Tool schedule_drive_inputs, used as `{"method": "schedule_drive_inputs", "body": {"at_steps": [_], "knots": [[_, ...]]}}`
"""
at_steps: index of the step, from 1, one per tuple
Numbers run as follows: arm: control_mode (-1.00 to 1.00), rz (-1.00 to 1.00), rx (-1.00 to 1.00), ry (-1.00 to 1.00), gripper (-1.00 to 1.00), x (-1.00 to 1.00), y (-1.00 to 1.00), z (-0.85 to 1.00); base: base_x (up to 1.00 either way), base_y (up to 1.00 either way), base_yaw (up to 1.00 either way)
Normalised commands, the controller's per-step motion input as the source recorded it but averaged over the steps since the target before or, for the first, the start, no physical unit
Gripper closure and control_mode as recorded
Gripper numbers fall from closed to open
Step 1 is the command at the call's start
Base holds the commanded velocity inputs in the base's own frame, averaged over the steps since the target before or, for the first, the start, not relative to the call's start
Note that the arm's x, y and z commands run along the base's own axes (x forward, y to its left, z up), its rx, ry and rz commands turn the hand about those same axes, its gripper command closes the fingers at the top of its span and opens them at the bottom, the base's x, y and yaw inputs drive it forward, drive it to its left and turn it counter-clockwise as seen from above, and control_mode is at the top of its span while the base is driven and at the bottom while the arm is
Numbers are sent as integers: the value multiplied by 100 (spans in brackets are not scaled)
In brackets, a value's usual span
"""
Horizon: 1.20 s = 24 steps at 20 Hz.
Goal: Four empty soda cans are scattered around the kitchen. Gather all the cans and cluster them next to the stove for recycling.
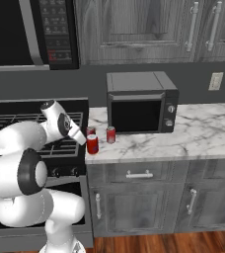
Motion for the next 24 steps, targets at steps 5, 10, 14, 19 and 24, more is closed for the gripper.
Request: {"method": "schedule_drive_inputs", "body": {"at_steps": [5,10,14,19,24], "knots": [[-100,37,5,0,-100,-31,2,13,0,0,0],[-100,28,1,0,-100,-22,6,17,0,0,0],[-100,12,1,0,-100,-15,12,22,0,0,0],[-100,7,3,1,-100,-13,8,26,0,0,0],[-100,3,1,3,-100,-11,9,18,0,0,0]]}}
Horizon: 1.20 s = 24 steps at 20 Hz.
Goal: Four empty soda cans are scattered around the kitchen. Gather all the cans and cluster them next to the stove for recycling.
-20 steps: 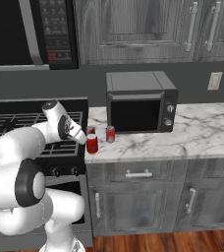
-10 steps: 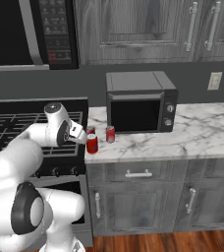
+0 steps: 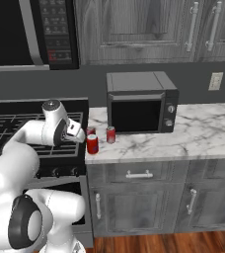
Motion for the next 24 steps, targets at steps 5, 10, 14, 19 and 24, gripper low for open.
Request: {"method": "schedule_drive_inputs", "body": {"at_steps": [5,10,14,19,24], "knots": [[-100,0,0,2,-100,0,2,0,0,0,0],[-100,0,0,0,-100,0,0,0,0,0,0],[-100,0,0,0,-100,0,0,0,0,0,0],[100,0,0,0,-100,0,0,0,-11,0,0],[100,0,0,0,-100,0,0,0,-43,0,0]]}}
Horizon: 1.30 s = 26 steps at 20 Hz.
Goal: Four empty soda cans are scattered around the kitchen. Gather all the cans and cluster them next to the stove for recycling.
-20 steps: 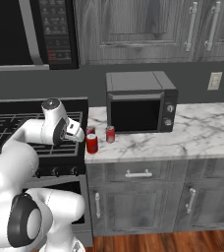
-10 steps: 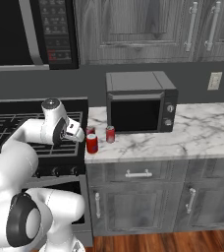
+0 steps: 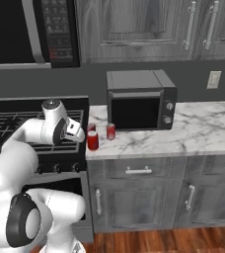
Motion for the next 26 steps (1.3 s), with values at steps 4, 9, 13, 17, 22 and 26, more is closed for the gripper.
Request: {"method": "schedule_drive_inputs", "body": {"at_steps": [4,9,13,17,22,26], "knots": [[100,0,0,0,-100,0,0,0,-46,-1,0],[100,0,0,0,-100,0,0,0,-41,-4,-11],[100,0,0,0,-100,0,0,0,-17,1,-82],[100,0,0,0,-100,0,0,0,-6,3,-95],[100,0,0,0,-100,0,0,0,-8,3,-93],[100,0,0,0,-100,0,0,0,-31,0,-66]]}}
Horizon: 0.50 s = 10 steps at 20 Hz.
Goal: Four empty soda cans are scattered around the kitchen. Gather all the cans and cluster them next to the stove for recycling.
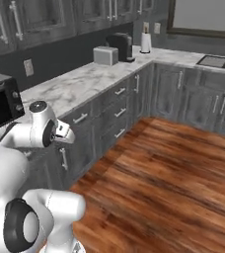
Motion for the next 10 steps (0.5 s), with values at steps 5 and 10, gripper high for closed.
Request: {"method": "schedule_drive_inputs", "body": {"at_steps": [5,10], "knots": [[100,0,0,0,-100,0,0,0,-41,0,-57],[100,0,0,0,-100,0,0,0,-38,0,-48]]}}
